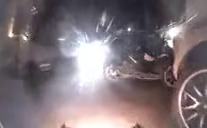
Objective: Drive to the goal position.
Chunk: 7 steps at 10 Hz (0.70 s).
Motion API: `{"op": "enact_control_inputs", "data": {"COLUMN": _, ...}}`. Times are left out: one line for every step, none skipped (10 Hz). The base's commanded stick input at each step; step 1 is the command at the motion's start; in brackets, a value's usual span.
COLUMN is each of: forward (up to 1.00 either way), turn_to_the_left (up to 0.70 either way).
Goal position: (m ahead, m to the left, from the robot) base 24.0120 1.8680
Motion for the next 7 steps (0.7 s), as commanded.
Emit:
{"op": "enact_control_inputs", "data": {"forward": 0.45, "turn_to_the_left": 0.0}}
{"op": "enact_control_inputs", "data": {"forward": 0.45, "turn_to_the_left": 0.0}}
{"op": "enact_control_inputs", "data": {"forward": 0.45, "turn_to_the_left": 0.0}}
{"op": "enact_control_inputs", "data": {"forward": 0.45, "turn_to_the_left": 0.0}}
{"op": "enact_control_inputs", "data": {"forward": 0.14, "turn_to_the_left": 0.0}}
{"op": "enact_control_inputs", "data": {"forward": 0.01, "turn_to_the_left": 0.0}}
{"op": "enact_control_inputs", "data": {"forward": 0.0, "turn_to_the_left": 0.0}}
